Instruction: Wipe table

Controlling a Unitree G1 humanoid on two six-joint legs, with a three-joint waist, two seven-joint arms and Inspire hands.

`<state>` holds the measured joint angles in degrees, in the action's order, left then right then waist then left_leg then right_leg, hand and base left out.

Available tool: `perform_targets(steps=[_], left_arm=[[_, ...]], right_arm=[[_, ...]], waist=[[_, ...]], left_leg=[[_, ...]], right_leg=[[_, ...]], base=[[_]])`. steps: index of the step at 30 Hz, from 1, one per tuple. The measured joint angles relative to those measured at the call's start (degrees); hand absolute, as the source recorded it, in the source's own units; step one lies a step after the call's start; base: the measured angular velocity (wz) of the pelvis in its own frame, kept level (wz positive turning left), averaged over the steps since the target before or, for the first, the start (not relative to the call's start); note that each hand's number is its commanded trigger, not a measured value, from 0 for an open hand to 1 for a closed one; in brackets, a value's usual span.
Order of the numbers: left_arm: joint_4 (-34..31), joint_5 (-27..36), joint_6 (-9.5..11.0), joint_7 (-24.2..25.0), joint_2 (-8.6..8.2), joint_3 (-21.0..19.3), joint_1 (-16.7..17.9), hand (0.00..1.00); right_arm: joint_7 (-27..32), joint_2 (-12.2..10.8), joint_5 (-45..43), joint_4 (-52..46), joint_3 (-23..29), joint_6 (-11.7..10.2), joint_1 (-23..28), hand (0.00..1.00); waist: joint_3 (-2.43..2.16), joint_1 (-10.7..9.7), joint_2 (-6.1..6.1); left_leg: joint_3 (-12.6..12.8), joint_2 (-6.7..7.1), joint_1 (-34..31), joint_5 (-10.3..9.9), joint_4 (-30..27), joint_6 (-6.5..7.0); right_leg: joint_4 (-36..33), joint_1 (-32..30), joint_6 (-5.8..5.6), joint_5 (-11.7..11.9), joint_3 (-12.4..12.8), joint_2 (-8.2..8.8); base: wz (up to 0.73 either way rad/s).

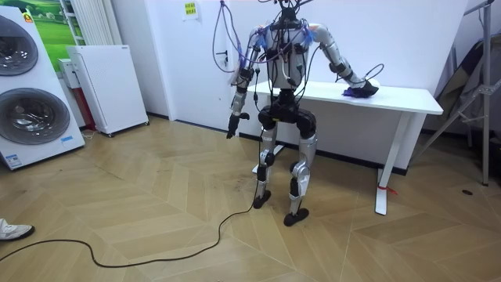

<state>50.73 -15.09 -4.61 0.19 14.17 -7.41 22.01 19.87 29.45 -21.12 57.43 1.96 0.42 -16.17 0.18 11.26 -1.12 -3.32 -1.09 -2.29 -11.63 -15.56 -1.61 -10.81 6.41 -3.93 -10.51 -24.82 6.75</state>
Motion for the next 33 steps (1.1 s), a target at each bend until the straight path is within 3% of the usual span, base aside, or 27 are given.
perform_targets(steps=[1, 4, 5, 8, 12, 14, 18, 19, 21, 24, 28, 30, 31, 32, 33], left_arm=[[0.07, 0.00, 0.01, 0.07, -0.10, 1.28, -0.63, 0.00], [0.84, -0.12, 0.00, 0.62, -0.30, 3.43, -1.90, 0.00], [1.16, -0.08, -0.05, 1.04, -0.29, 4.31, -1.93, 0.00], [2.62, 2.03, -0.41, 1.66, -0.28, 4.34, -1.35, 0.00], [2.73, 3.64, -1.46, 1.64, -0.10, 4.18, 1.68, 0.00], [3.53, 3.82, -1.46, 1.51, -0.11, 3.03, 2.26, 0.00], [3.45, 3.55, -1.20, 0.57, 0.08, 0.52, 2.40, 0.00], [3.94, 3.47, -1.12, 0.28, 0.19, -0.60, 2.41, 0.00], [4.34, 3.15, -1.18, 0.27, 0.16, -2.96, 2.43, 0.00], [4.28, 3.30, -1.22, -0.06, 0.14, -4.86, 2.41, 0.00], [3.76, 3.16, -1.21, -0.08, 0.09, -4.14, 1.48, 0.00], [3.76, 3.27, -1.22, -0.07, 0.10, -2.90, 0.09, 0.00], [3.78, 3.30, -1.28, -0.09, 0.13, -1.58, -0.95, 0.00], [3.81, 3.23, -1.27, -0.02, 0.02, -0.46, -1.31, 0.00], [3.79, 3.18, -1.20, -0.02, -0.02, -0.01, -1.68, 0.00]], right_arm=[[-0.07, -0.11, -0.92, 0.00, -1.64, 0.95, -2.26, 1.00], [-0.59, -0.79, -3.94, -0.13, -5.33, 1.17, -7.20, 1.00], [-1.23, -0.80, -4.33, -0.67, -6.47, 1.31, -8.05, 1.00], [-1.40, -0.90, -4.25, -1.53, -7.74, 1.62, -8.56, 1.00], [-0.42, -0.66, -1.58, 0.14, -7.24, 0.31, -7.49, 1.00], [1.50, -0.91, 0.58, 0.69, -4.33, -2.57, -2.95, 1.00], [2.55, -1.11, 3.66, 1.51, 1.90, -5.54, 2.88, 1.00], [2.64, -1.10, 4.42, 2.38, 4.24, -6.20, 4.77, 1.00], [2.17, -0.90, 4.81, 3.41, 7.59, -6.23, 6.75, 1.00], [2.05, -0.57, 4.68, 4.71, 10.71, -6.18, 8.14, 1.00], [2.16, 0.07, 4.68, 4.11, 9.88, -4.85, 7.42, 1.00], [2.48, 0.25, 4.67, 3.79, 8.32, -2.86, 5.48, 1.00], [2.74, 0.38, 4.67, 3.82, 6.35, -0.84, 2.93, 1.00], [2.78, 0.36, 4.19, 3.77, 4.19, 0.72, -0.31, 1.00], [2.74, 0.28, 3.39, 3.76, 2.87, 1.33, -2.10, 1.00]], waist=[[-0.02, 0.23, 0.20], [0.53, 0.88, 0.57], [0.57, 2.28, 0.78], [0.62, 3.48, 0.51], [0.63, 2.46, -0.40], [0.37, 0.37, -0.81], [0.01, -1.45, -1.06], [-0.71, -1.68, -1.25], [-1.33, -1.96, -1.43], [-1.31, -3.27, -1.37], [-0.97, -3.34, -0.33], [-0.74, -2.99, 0.16], [-0.78, -2.25, 0.99], [-0.43, -0.88, 1.11], [-0.39, -0.27, 1.36]], left_leg=[[-0.07, -0.07, -0.98, 0.38, -0.01, -0.07], [0.35, -0.34, -2.43, 1.29, -0.06, -0.16], [1.10, -0.54, -2.44, 1.48, 0.28, -0.17], [1.60, -0.58, -2.26, 1.72, 1.00, -0.16], [1.32, -0.41, -2.31, 1.76, 0.75, -0.15], [1.32, -0.19, -2.11, 1.77, 0.48, -0.08], [1.38, -0.18, -2.09, 1.65, 0.03, 0.08], [1.38, -0.18, -1.95, 1.63, 0.00, 0.11], [1.38, -0.15, -1.42, 1.59, 0.02, 0.14], [1.35, -0.04, -0.90, 1.59, -0.23, 0.14], [1.74, -0.09, -1.30, 1.58, -1.26, 0.13], [1.80, -0.30, -2.25, 1.58, -2.09, 0.11], [1.78, -0.38, -2.95, 1.56, -2.22, 0.00], [1.75, -0.38, -4.18, 1.71, -2.26, 0.03], [1.73, -0.39, -4.81, 1.89, -2.24, 0.11]], right_leg=[[-0.43, -1.49, 0.38, 0.24, 0.86, -0.20], [-1.04, -3.93, 1.14, 0.72, 3.16, -0.73], [-1.11, -4.65, 1.36, 0.88, 4.39, -0.91], [-1.09, -5.46, 1.34, 0.87, 5.01, -0.93], [-0.44, -4.61, 1.24, 0.79, 4.22, -0.87], [0.14, -2.91, 0.95, 0.63, 3.12, -0.76], [0.31, -1.15, 0.58, 0.40, 1.17, -0.72], [0.32, -0.77, 0.57, 0.39, 0.99, -0.72], [0.31, -0.15, 0.52, 0.36, 0.92, -0.70], [0.31, 0.57, 0.23, 0.16, 0.90, -0.60], [0.30, 0.62, 0.59, -0.13, 0.99, -0.56], [-0.03, -0.39, 0.82, -0.35, 1.51, -0.68], [-0.70, -1.85, 0.85, -0.45, 2.64, -0.85], [-1.84, -4.27, 0.94, -0.46, 4.11, -1.00], [-2.29, -5.54, 1.27, -0.22, 4.40, -1.00]], base=[[-0.28], [-0.20], [-0.22], [-0.10], [0.17], [0.60], [0.38], [0.27], [0.08], [0.01], [-0.08], [-0.15], [-0.55], [-0.67], [-0.78]])
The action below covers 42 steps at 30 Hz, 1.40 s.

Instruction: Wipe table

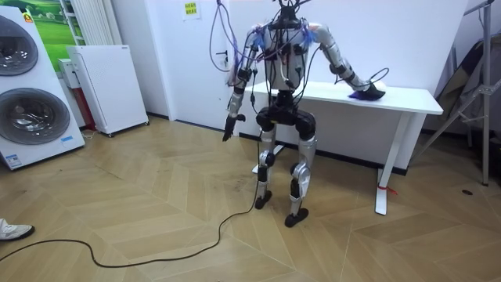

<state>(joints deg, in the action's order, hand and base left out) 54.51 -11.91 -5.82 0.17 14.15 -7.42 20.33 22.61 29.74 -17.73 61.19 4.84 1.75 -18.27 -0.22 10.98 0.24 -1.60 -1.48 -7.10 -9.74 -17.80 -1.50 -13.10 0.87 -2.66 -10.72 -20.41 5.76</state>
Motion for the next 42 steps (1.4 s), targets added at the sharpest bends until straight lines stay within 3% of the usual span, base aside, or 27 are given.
perform_targets(steps=[1, 2, 3, 4, 5, 6, 9, 12, 14, 16, 17, 18, 19, 20, 24, 26, 27, 29, 31, 33, 35, 36, 37, 38, 39, 40, 42], left_arm=[[0.03, 0.03, 0.09, 0.00, 0.03, 0.83, -0.67, 0.00], [0.48, 0.02, 0.37, 0.05, 0.04, 0.98, -1.75, 0.00], [0.80, 0.02, 0.56, 0.12, 0.04, 1.04, -2.39, 0.00], [0.88, 0.09, 0.92, 0.38, 0.19, 1.81, -3.24, 0.00], [0.72, 0.61, 1.30, 0.51, 0.23, 2.45, -3.44, 0.00], [0.66, 0.77, 1.38, 0.45, 0.31, 2.88, -3.42, 0.00], [0.48, 2.59, 0.81, 0.32, 0.38, 3.22, -1.67, 0.00], [0.90, 2.88, -0.20, 0.35, 0.36, 3.03, 0.92, 0.00], [1.10, 3.06, -0.26, 0.31, 0.42, 3.01, 1.70, 0.00], [0.82, 1.50, -0.03, 0.33, 0.35, 2.59, 2.67, 0.00], [0.79, 0.58, -0.01, 0.33, 0.22, 1.95, 2.74, 0.00], [0.76, -0.32, 0.05, 0.27, -0.14, 1.30, 2.77, 0.00], [0.73, -1.44, 0.07, 0.26, -0.12, 1.23, 2.80, 0.00], [0.56, -2.21, 0.12, 0.14, -0.13, 0.91, 2.68, 0.00], [0.13, -2.17, 1.45, -1.18, 0.25, 0.84, 1.63, 0.00], [-0.23, -1.32, 2.08, -2.00, 0.37, 1.10, -0.15, 0.00], [-0.18, -0.88, 2.26, -2.15, 0.49, 1.31, -0.69, 0.00], [0.46, 0.14, 2.79, -2.21, 1.15, 1.49, -3.66, 0.00], [1.13, 0.14, 3.78, -2.25, 1.63, 1.46, -6.17, 0.00], [1.39, 0.18, 4.45, -2.20, 2.45, 1.45, -8.05, 0.00], [0.41, 0.42, 4.65, -2.13, 2.63, 2.21, -10.73, 0.00], [0.25, 0.60, 4.65, -2.10, 2.70, 2.46, -10.99, 0.00], [0.11, 1.20, 4.62, -2.08, 3.07, 3.34, -11.03, 0.00], [0.85, 1.08, 4.19, -2.02, 2.87, 3.72, -10.47, 0.00], [0.66, 1.10, 3.98, -1.98, 2.82, 3.71, -9.53, 0.00], [0.22, 1.08, 3.69, -1.91, 2.82, 3.39, -7.10, 0.00], [0.32, 0.98, 3.16, -1.50, 2.80, 3.04, -3.76, 0.00]], right_arm=[[-0.02, -0.43, -1.01, -0.02, -2.95, 1.02, -3.53, 1.00], [-0.24, -0.66, -1.86, -0.02, -6.16, 1.42, -6.91, 1.00], [-0.43, -0.66, -2.65, -0.02, -7.46, 1.51, -8.77, 1.00], [-1.09, -0.65, -3.90, -0.02, -10.03, 1.29, -12.42, 1.00], [-1.63, -0.59, -3.68, -0.02, -11.36, 0.87, -15.17, 1.00], [-1.63, -0.55, -3.25, -0.03, -11.78, 0.67, -15.94, 1.00], [-1.62, -0.34, -2.87, -0.65, -12.54, 0.66, -16.68, 1.00], [-1.37, 0.34, -1.92, 0.59, -12.09, -1.62, -14.57, 1.00], [-0.52, 0.26, -0.30, 0.60, -10.63, -3.50, -9.85, 1.00], [0.40, -1.32, 0.10, 0.65, -4.50, -6.02, -2.91, 1.00], [0.47, -1.65, 0.08, 0.66, -2.49, -6.60, -0.91, 1.00], [0.45, -1.79, 0.18, 0.67, 0.77, -7.50, 2.78, 1.00], [0.56, -1.74, 0.26, 0.67, 2.61, -7.76, 6.22, 1.00], [0.53, -1.70, 0.37, 0.67, 3.73, -7.83, 8.74, 1.00], [0.54, -1.30, 0.30, 0.58, 5.08, -7.59, 12.40, 1.00], [0.56, -1.53, -0.33, -1.66, 3.50, -4.73, 10.16, 1.00], [0.58, -1.61, -0.88, -2.02, 2.74, -3.97, 8.92, 1.00], [0.66, -2.87, -2.53, -2.73, -1.02, 0.00, 2.76, 1.00], [0.24, -4.25, -5.31, -3.62, -5.61, 2.68, -2.11, 1.00], [-1.75, -7.39, -9.95, -4.20, -8.98, 3.05, -8.32, 1.00], [-4.42, -8.62, -12.38, -4.72, -10.95, 1.56, -14.02, 1.00], [-4.68, -8.61, -12.35, -4.74, -11.01, 1.33, -15.20, 1.00], [-4.66, -8.56, -11.88, -4.71, -11.01, 0.80, -16.65, 1.00], [-4.59, -8.00, -11.87, -4.89, -11.01, 0.47, -16.64, 1.00], [-4.59, -7.69, -11.84, -4.90, -11.08, 0.24, -16.47, 1.00], [-4.61, -6.98, -11.78, -5.19, -10.81, -0.58, -15.85, 1.00], [-4.30, -4.74, -11.70, -7.22, -10.24, -2.43, -12.67, 1.00]], waist=[[-0.20, 1.09, 0.59], [0.05, 2.01, 0.73], [0.41, 2.36, 0.91], [1.34, 2.70, 1.28], [1.70, 3.81, 1.49], [1.70, 4.34, 1.48], [1.61, 6.70, 1.33], [1.53, 6.09, 0.32], [1.32, 4.81, -0.40], [0.61, 1.91, -1.94], [0.48, 1.39, -2.32], [0.33, 0.43, -2.73], [-0.18, -0.61, -2.56], [-0.39, -0.77, -2.45], [-0.36, -1.96, -1.30], [-0.28, -0.97, 0.47], [-0.25, -0.57, 0.95], [-0.15, 1.88, 1.99], [0.02, 4.91, 2.75], [0.46, 5.46, 2.61], [0.35, 5.45, 1.21], [0.77, 5.53, 0.94], [1.48, 5.72, 0.14], [1.41, 7.00, 0.36], [1.36, 7.55, 0.55], [1.34, 7.76, 0.55], [1.32, 6.35, 0.55]], left_leg=[[-0.10, -0.03, -1.33, 0.36, 0.15, 0.04], [-0.40, -0.08, -2.26, 0.87, 0.29, 0.11], [-0.41, -0.21, -2.78, 1.05, 0.26, 0.05], [-0.52, -0.32, -3.79, 1.43, 0.19, -0.06], [-0.47, -0.33, -4.83, 1.80, 0.32, -0.13], [-0.40, -0.33, -5.25, 1.91, 0.45, -0.14], [-0.42, -0.04, -5.44, 2.43, 1.42, -0.01], [-0.17, 0.30, -4.42, 2.47, 2.30, 0.06], [0.89, 0.45, -3.04, 2.41, 2.28, 0.15], [2.50, 1.43, -0.98, 1.49, 1.96, 1.50], [3.14, 1.75, -0.34, 1.22, 1.83, 1.78], [3.56, 2.20, 0.75, 0.37, 0.69, 2.29], [3.72, 2.06, 1.29, -0.97, -0.72, 2.72], [3.96, 1.81, 1.93, -2.30, -2.35, 2.99], [4.99, 0.87, 2.52, -6.16, -7.45, 4.42], [8.33, -0.37, 2.52, -8.12, -9.63, 5.23], [9.45, -0.86, 2.28, -8.47, -10.10, 5.36], [12.49, -2.18, 1.16, -8.60, -10.24, 5.55], [12.96, -3.54, 0.01, -7.88, -9.95, 4.55], [10.55, -3.97, -1.95, -7.28, -9.91, 3.68], [5.49, -3.99, -5.71, -5.95, -9.79, 1.89], [4.70, -4.01, -6.32, -5.62, -9.68, 1.29], [3.79, -4.06, -6.74, -5.27, -9.73, 0.13], [3.15, -5.13, -6.80, -5.52, -9.90, -1.21], [3.00, -5.88, -6.76, -5.48, -9.83, -1.97], [2.71, -6.49, -6.67, -4.59, -8.80, -3.44], [3.16, -7.72, -6.05, -3.05, -6.71, -4.85]], right_leg=[[-0.79, -1.94, 0.45, 0.44, 0.63, -0.07], [-1.00, -3.22, 0.88, 1.11, 0.80, -0.31], [-1.04, -3.92, 1.20, 1.43, 1.08, -0.52], [-1.13, -5.34, 1.47, 1.64, 1.80, -0.82], [-1.64, -6.99, 1.73, 1.80, 2.31, -0.89], [-1.73, -7.51, 1.79, 1.83, 2.54, -0.91], [-1.66, -8.27, 1.78, 1.80, 2.64, -0.72], [-1.72, -7.10, 1.27, 1.34, 1.30, -0.12], [-1.72, -4.79, 0.75, 0.97, -0.29, 0.31], [-1.84, -1.16, -0.54, -0.91, -0.27, 1.33], [-2.20, -0.33, -0.71, -1.54, -0.31, 1.83], [-4.00, 0.97, -1.34, -2.38, -0.78, 2.69], [-6.39, 1.42, -1.74, -2.71, -1.33, 3.25], [-9.21, 1.43, -1.80, -2.77, -1.68, 3.76], [-15.55, 1.47, -2.29, -3.13, -2.52, 5.75], [-17.74, -0.11, -2.45, -2.93, -0.83, 6.66], [-18.10, -1.05, -2.49, -2.77, 0.03, 6.68], [-19.31, -5.96, -2.20, -2.64, 3.65, 7.83], [-19.31, -9.62, -2.37, -2.75, 4.90, 9.24], [-15.33, -11.14, -2.33, -1.46, 4.69, 10.13], [-8.25, -10.77, -2.67, 2.77, 4.24, 9.99], [-7.23, -10.59, -2.77, 4.09, 4.06, 9.89], [-5.78, -9.60, -3.33, 7.27, 3.32, 9.69], [-5.60, -8.64, -5.50, 5.02, 2.21, 8.87], [-5.88, -8.58, -5.38, 4.10, 1.81, 8.06], [-7.21, -8.87, -4.44, 2.41, 0.99, 7.18], [-8.36, -8.38, -3.66, 0.30, -0.99, 6.33]], base=[[-0.60], [-0.48], [-0.17], [-0.04], [0.00], [0.00], [0.13], [0.22], [0.47], [0.71], [0.68], [0.53], [0.34], [0.08], [-0.24], [-0.76], [-1.02], [-1.08], [-1.01], [-0.51], [0.38], [0.57], [0.44], [0.35], [0.17], [0.32], [0.56]])
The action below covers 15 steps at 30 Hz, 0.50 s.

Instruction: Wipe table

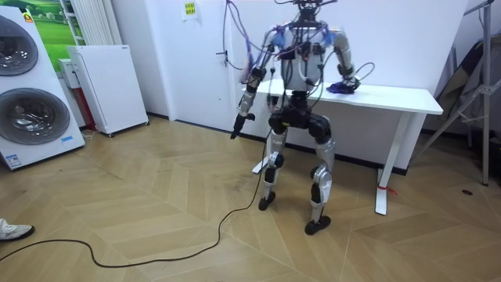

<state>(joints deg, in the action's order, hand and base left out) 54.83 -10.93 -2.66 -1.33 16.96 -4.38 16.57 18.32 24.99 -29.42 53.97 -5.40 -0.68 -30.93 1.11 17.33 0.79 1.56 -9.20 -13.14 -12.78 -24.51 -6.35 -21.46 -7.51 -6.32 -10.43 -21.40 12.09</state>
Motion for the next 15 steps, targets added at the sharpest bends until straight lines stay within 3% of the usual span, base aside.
perform_targets(steps=[2, 5, 7, 8, 11, 12, 13, 14, 15], left_arm=[[-0.29, -1.83, -0.28, 1.12, -0.23, -1.00, 4.27, 0.00], [-0.46, -5.04, -1.16, 1.79, -0.74, -3.82, 8.02, 0.00], [-1.19, -5.83, -1.13, 1.85, -0.79, -4.01, 8.79, 0.00], [-1.25, -5.56, -0.91, 1.89, -1.03, -3.97, 8.59, 0.00], [-1.58, -5.52, -0.44, 1.95, -1.14, -3.69, 6.55, 0.00], [-2.19, -5.54, 0.32, 1.96, -1.60, -3.67, 5.24, 0.00], [-2.05, -5.50, 1.35, 1.99, -2.06, -3.61, 3.97, 0.00], [-2.04, -5.50, 1.48, 1.95, -2.44, -3.28, 3.48, 0.00], [-2.05, -5.50, 1.36, 1.95, -2.65, -3.21, 3.28, 0.00]], right_arm=[[1.37, 2.20, 0.97, -1.49, 2.79, -2.47, 7.59, 1.00], [2.46, 2.25, 1.11, -2.06, 9.77, -4.26, 16.25, 1.00], [2.23, 2.30, 1.05, -2.19, 12.26, -4.27, 19.72, 1.00], [2.05, 2.59, 1.07, -2.18, 12.34, -4.05, 20.95, 1.00], [1.46, 2.27, 0.23, -3.93, 12.28, -3.27, 22.12, 1.00], [0.65, 2.25, -0.24, -5.47, 12.22, -2.61, 22.02, 1.00], [0.22, 1.99, -1.08, -6.36, 11.95, -1.20, 20.66, 1.00], [0.10, 1.34, -2.62, -6.68, 10.37, 0.43, 18.23, 1.00], [-0.24, 1.07, -2.97, -7.29, 9.01, 1.33, 17.13, 1.00]], waist=[[-0.29, -2.61, -0.90], [-0.75, -6.93, -2.68], [-1.36, -7.40, -3.46], [-1.40, -7.44, -3.42], [-1.44, -7.87, -2.59], [-1.18, -7.70, -1.54], [-0.69, -6.80, -0.70], [-0.73, -4.97, 0.52], [-0.66, -3.76, 1.03]], left_leg=[[2.33, -0.68, 1.95, 2.92, 2.58, -0.74], [5.25, -1.15, 4.48, 5.18, 4.59, -0.85], [7.04, -1.58, 5.52, 5.17, 4.57, -0.86], [7.45, -2.10, 6.32, 5.15, 4.16, -0.87], [7.44, -2.60, 7.05, 4.95, 2.48, -0.74], [7.34, -2.53, 7.39, 4.35, 1.94, -0.17], [6.94, -1.87, 7.90, 2.48, 1.37, 0.29], [6.99, -0.44, 9.28, 0.79, 1.98, 0.71], [7.14, 0.31, 9.87, 0.29, 2.58, 0.93]], right_leg=[[-0.34, 3.20, 0.62, -1.91, -3.41, -0.15], [1.04, 7.96, 0.67, -3.55, -6.76, -0.74], [1.66, 9.24, 1.06, -4.76, -7.25, -1.14], [1.90, 9.87, 1.28, -4.84, -7.23, -1.51], [2.22, 11.12, 1.65, -4.65, -6.93, -2.05], [2.15, 11.12, 2.02, -4.42, -6.81, -2.06], [1.53, 10.06, 2.12, -4.36, -4.84, -2.24], [0.65, 8.32, 2.23, -4.09, -1.43, -2.34], [0.28, 7.32, 2.31, -3.78, 0.21, -2.40]], base=[[0.80], [0.73], [0.00], [-0.30], [-0.20], [-0.46], [-0.97], [-1.15], [-1.50]])
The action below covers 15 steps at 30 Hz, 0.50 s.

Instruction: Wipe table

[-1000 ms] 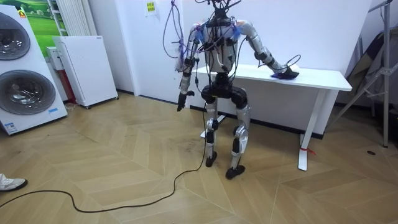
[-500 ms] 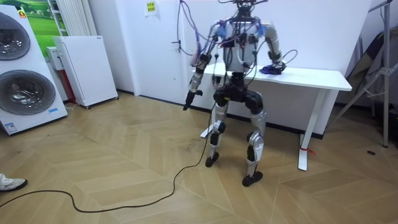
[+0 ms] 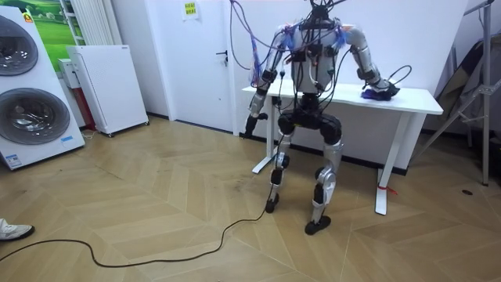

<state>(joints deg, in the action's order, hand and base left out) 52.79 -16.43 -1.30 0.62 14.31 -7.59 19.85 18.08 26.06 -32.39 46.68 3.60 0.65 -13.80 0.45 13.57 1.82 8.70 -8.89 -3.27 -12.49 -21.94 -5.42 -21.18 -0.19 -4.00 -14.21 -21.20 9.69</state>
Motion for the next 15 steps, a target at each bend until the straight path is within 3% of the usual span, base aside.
perform_targets(steps=[1, 2, 3, 5, 7, 9, 11, 15], left_arm=[[-0.21, 0.23, -0.02, -0.03, -0.17, 0.08, -0.20, 0.00], [-0.70, 0.67, -0.42, 0.03, -0.18, 0.11, -0.08, 0.00], [-1.14, 0.91, -0.88, 0.04, -0.28, 0.12, -0.05, 0.00], [-1.38, 1.20, -1.34, 0.04, -0.25, 1.06, -1.40, 0.00], [-2.21, 1.30, -1.42, 0.32, -0.48, 2.69, -1.94, 0.00], [-2.40, 1.29, -1.80, 0.84, -0.64, 3.33, -0.94, 0.00], [-2.46, 1.35, -2.51, 0.85, -0.44, 3.12, 1.60, 0.00], [-1.90, 0.86, -2.52, 1.22, -0.24, -0.43, 4.53, 0.00]], right_arm=[[-1.02, -1.40, -1.53, -2.40, -3.48, 1.30, -1.84, 1.00], [-2.39, -2.68, -3.32, -4.92, -7.23, 2.02, -4.07, 1.00], [-2.95, -3.80, -4.42, -6.01, -9.48, 2.00, -5.50, 1.00], [-4.56, -7.51, -7.40, -7.29, -14.59, -0.05, -8.80, 1.00], [-4.58, -7.56, -8.77, -7.93, -14.84, -1.17, -9.01, 1.00], [-4.49, -7.02, -7.22, -6.39, -14.42, -1.25, -9.74, 1.00], [-3.15, -5.70, -5.17, -3.02, -12.14, -2.86, -9.17, 1.00], [0.55, -4.76, -1.61, 2.08, -4.15, -5.85, -5.02, 1.00]], waist=[[-0.17, 2.27, 0.06], [-0.29, 4.11, 0.31], [-0.13, 4.53, 0.42], [0.56, 4.16, -0.61], [0.46, 3.89, -1.23], [0.52, 3.75, -1.36], [0.53, 2.20, -1.74], [0.03, -0.15, -3.07]], left_leg=[[-0.13, 0.81, 0.45, -0.36, 1.55, -0.05], [-0.26, 1.22, 0.09, -0.36, 2.64, -0.04], [-0.78, 1.31, -0.15, -0.36, 3.17, -0.04], [-3.05, 2.20, -1.59, 0.77, 4.48, 0.25], [-5.80, 2.86, -3.15, 1.61, 4.57, 0.42], [-7.56, 3.54, -3.21, 2.05, 4.66, 0.62], [-8.94, 4.13, -3.26, 2.18, 4.67, 0.84], [-9.32, 4.88, -3.04, 2.36, 5.05, 1.16]], right_leg=[[-0.89, -2.53, 0.22, 0.66, 2.59, -0.08], [-1.54, -4.75, 0.31, 1.63, 2.92, -0.09], [-1.71, -5.44, 0.65, 2.18, 2.84, -0.20], [-1.23, -6.82, 1.19, 3.03, 1.92, -0.67], [-0.13, -6.67, 1.45, 3.07, 1.40, -1.13], [0.58, -5.66, 1.44, 3.09, 0.73, -1.06], [1.93, -3.81, 0.91, 2.76, -0.68, -0.89], [3.75, -1.61, 0.27, 2.36, -1.00, -0.84]], base=[[-1.50], [-1.41], [-0.95], [-0.05], [0.68], [0.62], [0.60], [0.44]])
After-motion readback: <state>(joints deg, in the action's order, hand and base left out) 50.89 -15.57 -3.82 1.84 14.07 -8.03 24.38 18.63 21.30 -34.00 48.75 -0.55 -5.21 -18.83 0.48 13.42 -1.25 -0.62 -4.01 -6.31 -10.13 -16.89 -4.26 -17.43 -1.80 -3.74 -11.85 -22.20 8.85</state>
